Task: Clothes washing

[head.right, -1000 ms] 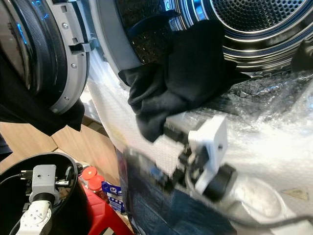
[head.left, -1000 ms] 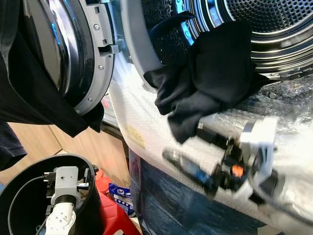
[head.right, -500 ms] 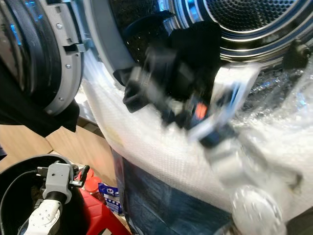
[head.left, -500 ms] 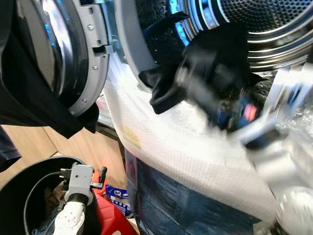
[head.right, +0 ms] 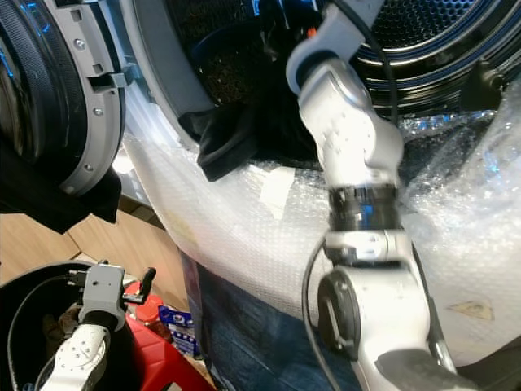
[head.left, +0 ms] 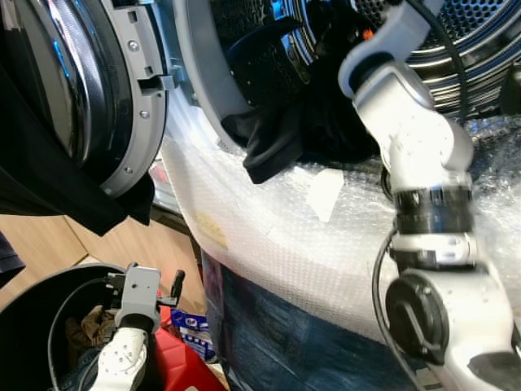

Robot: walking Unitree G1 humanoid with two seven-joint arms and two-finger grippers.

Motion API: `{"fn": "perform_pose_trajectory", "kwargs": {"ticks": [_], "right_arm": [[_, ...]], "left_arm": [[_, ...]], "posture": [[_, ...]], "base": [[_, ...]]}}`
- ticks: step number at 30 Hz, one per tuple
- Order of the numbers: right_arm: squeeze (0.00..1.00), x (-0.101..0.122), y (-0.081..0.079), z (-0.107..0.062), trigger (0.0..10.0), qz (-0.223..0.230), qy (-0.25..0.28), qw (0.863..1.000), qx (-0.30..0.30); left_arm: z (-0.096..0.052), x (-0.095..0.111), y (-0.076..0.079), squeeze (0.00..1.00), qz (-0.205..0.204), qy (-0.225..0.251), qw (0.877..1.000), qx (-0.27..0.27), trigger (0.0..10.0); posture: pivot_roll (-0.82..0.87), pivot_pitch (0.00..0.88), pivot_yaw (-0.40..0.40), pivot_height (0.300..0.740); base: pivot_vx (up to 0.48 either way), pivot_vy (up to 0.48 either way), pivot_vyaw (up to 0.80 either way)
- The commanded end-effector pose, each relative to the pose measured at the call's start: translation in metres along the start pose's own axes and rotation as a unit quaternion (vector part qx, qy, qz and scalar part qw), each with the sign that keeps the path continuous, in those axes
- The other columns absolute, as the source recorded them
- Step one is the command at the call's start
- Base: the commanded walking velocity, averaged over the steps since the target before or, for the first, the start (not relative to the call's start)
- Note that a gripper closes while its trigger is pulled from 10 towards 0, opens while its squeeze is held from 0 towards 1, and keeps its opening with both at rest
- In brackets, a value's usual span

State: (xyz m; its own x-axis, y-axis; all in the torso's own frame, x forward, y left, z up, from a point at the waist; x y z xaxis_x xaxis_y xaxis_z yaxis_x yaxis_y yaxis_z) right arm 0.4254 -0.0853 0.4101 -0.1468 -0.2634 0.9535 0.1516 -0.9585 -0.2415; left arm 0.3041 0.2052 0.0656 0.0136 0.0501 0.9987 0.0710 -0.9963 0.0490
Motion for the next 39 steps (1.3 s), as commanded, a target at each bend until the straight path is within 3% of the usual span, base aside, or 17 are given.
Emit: {"fn": "perform_pose_trajectory", "kwargs": {"ticks": [1,3,5,9,10,14,18,21,24,26,30,33,39], "right_arm": [[0.00,0.003,-0.002,0.004,10.0,-0.005,0.001,1.000,-0.008],[0.00,0.003,-0.007,0.006,10.0,-0.028,-0.004,1.000,-0.010],[0.00,0.004,-0.012,0.007,10.0,-0.090,-0.002,0.996,-0.018],[0.00,0.000,0.004,0.009,10.0,-0.167,-0.008,0.984,-0.068],[0.00,-0.007,0.013,0.009,10.0,-0.172,-0.022,0.981,-0.087],[0.00,-0.018,0.024,0.009,10.0,-0.176,-0.042,0.978,-0.106],[0.00,-0.024,0.017,0.010,10.0,-0.193,-0.046,0.978,-0.067],[0.00,-0.020,0.010,0.011,10.0,-0.152,-0.040,0.987,-0.046],[0.00,-0.011,0.010,0.010,10.0,-0.179,-0.025,0.982,-0.051],[0.00,-0.003,0.015,0.010,10.0,-0.152,-0.025,0.986,-0.067],[0.00,0.016,0.013,0.008,10.0,-0.148,-0.006,0.987,-0.057],[0.00,0.037,0.012,0.006,10.0,-0.185,0.024,0.981,-0.059],[0.00,0.052,0.012,0.003,10.0,-0.202,0.033,0.978,-0.041]], "left_arm": [[0.002,-0.001,-0.002,0.00,0.015,-0.006,1.000,-0.003,10.0],[0.003,-0.001,0.000,0.00,0.018,-0.006,1.000,-0.012,10.0],[0.007,0.002,0.002,0.00,0.018,-0.002,1.000,-0.014,10.0],[0.011,0.003,0.005,0.00,0.017,-0.003,1.000,-0.019,10.0],[0.012,0.003,0.008,0.00,0.017,-0.004,1.000,-0.024,10.0],[0.011,0.000,0.009,0.00,0.018,-0.008,0.999,-0.026,10.0],[0.010,0.000,0.011,0.00,0.021,-0.008,0.999,-0.033,10.0],[0.009,-0.001,0.008,0.00,0.019,-0.011,0.999,-0.025,10.0],[0.009,-0.002,0.010,0.00,0.022,-0.013,0.999,-0.035,10.0],[0.009,-0.003,0.011,0.00,0.021,-0.014,0.999,-0.036,10.0],[0.009,-0.001,0.012,0.00,0.025,-0.011,0.999,-0.040,10.0],[0.007,-0.001,0.007,0.00,0.028,-0.013,0.999,-0.038,10.0],[0.006,-0.004,0.005,0.00,0.028,-0.018,0.999,-0.033,10.0]], "posture": [[0.07,0.000,0.068,0.740],[0.07,0.000,0.067,0.740],[0.07,0.000,0.067,0.740],[0.07,0.000,0.063,0.740],[0.07,0.000,0.054,0.740],[0.07,0.000,0.061,0.740],[0.07,0.000,0.060,0.740],[0.06,0.000,0.070,0.740],[0.06,0.000,0.072,0.740],[0.06,0.000,0.072,0.740],[0.07,0.000,0.077,0.740],[0.06,0.000,0.078,0.740],[0.03,0.000,0.073,0.740]], "base": [[0.000,0.000,0.00],[0.000,0.000,0.00],[0.000,0.000,0.00],[0.000,0.000,0.00],[0.000,0.000,0.00],[0.000,0.000,0.00],[0.000,0.000,0.00],[0.000,0.000,0.00],[0.000,0.000,0.00],[0.000,0.000,0.00],[0.000,0.000,0.00],[0.000,0.000,0.00],[0.000,0.000,0.00]]}}
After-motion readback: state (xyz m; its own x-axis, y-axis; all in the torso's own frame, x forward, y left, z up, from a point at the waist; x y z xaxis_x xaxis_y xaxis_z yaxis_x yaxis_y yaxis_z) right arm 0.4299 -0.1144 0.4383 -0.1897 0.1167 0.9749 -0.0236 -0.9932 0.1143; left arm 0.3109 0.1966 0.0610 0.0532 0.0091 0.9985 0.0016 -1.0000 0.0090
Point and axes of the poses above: a point about 5 cm out from each wrist's last joint towards the gripper, its own z axis pointing out of the wrist towards the gripper, its own x axis along the axis of the wrist's last joint, y = z × x, the point moved 2 cm from there along z, pointing out of the wrist towards the gripper, and after that the axes turned 15 degrees about -z, right-handed, at the moved point
